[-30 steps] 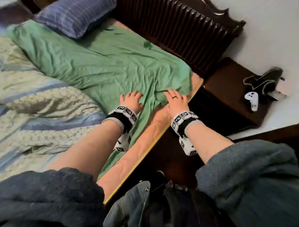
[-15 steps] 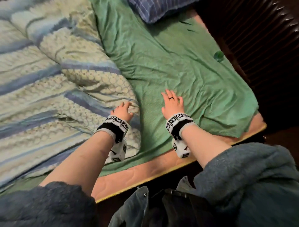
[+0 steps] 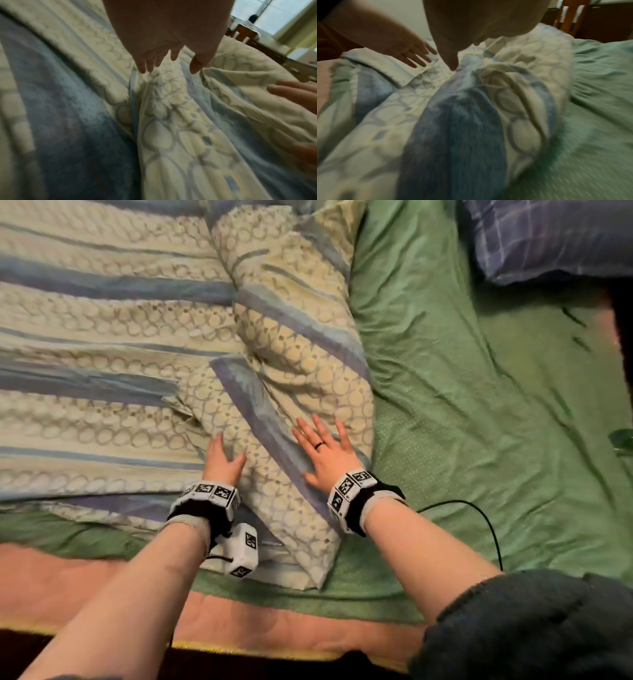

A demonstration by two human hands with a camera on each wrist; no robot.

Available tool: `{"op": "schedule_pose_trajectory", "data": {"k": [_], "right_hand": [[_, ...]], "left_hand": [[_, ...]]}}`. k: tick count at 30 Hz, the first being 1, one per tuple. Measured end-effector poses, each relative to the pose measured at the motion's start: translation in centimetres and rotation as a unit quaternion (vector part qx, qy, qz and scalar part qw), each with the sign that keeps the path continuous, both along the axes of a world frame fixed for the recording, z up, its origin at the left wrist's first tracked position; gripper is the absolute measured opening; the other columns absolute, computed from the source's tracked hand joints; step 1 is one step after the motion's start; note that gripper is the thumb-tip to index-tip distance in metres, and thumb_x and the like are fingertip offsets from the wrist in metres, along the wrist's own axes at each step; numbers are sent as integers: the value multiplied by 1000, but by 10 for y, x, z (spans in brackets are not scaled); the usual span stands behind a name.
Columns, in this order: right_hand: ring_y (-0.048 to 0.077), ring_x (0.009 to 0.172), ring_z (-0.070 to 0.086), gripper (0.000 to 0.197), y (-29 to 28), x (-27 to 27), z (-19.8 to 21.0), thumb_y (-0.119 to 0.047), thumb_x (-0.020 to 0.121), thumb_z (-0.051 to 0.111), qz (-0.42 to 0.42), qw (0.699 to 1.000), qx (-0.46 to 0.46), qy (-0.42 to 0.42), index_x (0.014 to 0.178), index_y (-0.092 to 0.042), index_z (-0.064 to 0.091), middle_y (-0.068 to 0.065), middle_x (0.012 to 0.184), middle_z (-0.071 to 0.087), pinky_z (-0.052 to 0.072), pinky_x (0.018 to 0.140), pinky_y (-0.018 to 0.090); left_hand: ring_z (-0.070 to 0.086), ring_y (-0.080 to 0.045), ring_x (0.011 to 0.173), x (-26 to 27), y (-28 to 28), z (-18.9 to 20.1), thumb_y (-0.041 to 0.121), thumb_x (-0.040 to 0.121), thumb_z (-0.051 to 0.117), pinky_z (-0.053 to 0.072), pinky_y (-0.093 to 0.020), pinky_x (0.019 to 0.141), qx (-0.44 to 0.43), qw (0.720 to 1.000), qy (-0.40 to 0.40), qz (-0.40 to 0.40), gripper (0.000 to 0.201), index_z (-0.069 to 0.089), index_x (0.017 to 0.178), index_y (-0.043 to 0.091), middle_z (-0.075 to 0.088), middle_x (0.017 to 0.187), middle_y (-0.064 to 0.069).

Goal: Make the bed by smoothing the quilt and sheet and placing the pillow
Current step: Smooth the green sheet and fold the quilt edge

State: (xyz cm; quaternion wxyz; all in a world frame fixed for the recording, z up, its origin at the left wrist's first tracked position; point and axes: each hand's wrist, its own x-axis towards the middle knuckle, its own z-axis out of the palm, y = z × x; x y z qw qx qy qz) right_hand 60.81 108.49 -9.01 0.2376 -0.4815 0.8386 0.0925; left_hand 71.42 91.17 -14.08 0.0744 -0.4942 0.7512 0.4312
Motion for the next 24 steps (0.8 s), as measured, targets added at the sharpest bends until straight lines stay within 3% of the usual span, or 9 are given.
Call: {"op": "schedule_pose_trajectory", "data": {"k": [4,6,8,11,13,15,17,22,24], "right_hand": [[22,147,-16,89,-40,3,-33,-52,89,46,72,997,-25,-22,151,-18,-8,-1,160,-13,-26,110,47],[23,147,-19,94,-43,8,-55,-60,87,45,71,996,11,-46,150,-19,-11,-1,159,-16,-26,110,47],[25,146,-22,96,-33,8,-77,-67,85,40,42,994,78,-59,149,-22,-15,-2,158,-20,-18,114,48],[27,145,-23,96,-30,8,-98,-70,85,36,15,989,135,-62,148,-24,-20,-3,157,-24,-13,116,50],[28,144,-24,96,-38,8,-107,-70,85,37,4,985,160,-66,147,-25,-22,-4,156,-27,-12,115,52],[29,144,-24,93,-45,7,-111,-66,88,37,0,981,182,-64,147,-25,-22,-5,156,-28,-11,115,54],[29,144,-25,86,-49,8,-117,-60,92,34,-5,982,181,-58,147,-25,-23,-5,155,-29,-10,115,55],[29,144,-23,80,-52,16,-127,-51,96,33,-24,987,154,-38,147,-25,-22,-4,156,-28,-10,114,56],[29,145,-23,77,-51,19,-129,-48,97,33,-30,989,140,-36,147,-25,-22,-4,156,-27,-11,114,56]], "left_hand": [[33,-35,138,-4,-28,-41,9,84,66,25,-41,117,11,993,48,106,73,27,143,-6,34,147,-27],[39,-32,136,-5,-40,-54,11,84,68,29,-35,115,15,986,68,153,72,28,142,-6,40,145,-23],[39,-28,137,-7,-47,-63,15,85,67,29,-30,113,15,983,68,170,75,26,145,-3,40,147,-19],[38,-26,138,-10,-49,-69,16,82,71,30,-26,112,17,986,68,153,79,26,145,-2,39,148,-18],[46,-26,132,-14,-49,-73,13,79,74,37,-20,102,44,988,68,132,72,37,140,0,47,141,-16],[51,-26,127,-20,-50,-74,21,72,79,39,-27,106,60,992,57,96,71,46,133,2,54,135,-16],[49,-28,129,-26,-53,-76,38,63,82,37,-38,111,53,998,10,45,87,45,134,4,52,137,-16],[36,-34,137,-39,-53,-80,35,74,76,31,-39,114,11,998,-65,3,85,32,141,5,40,144,-22],[36,-36,135,-41,-51,-77,33,79,72,32,-38,113,-9,996,-86,-13,77,35,139,3,40,142,-24]]}}
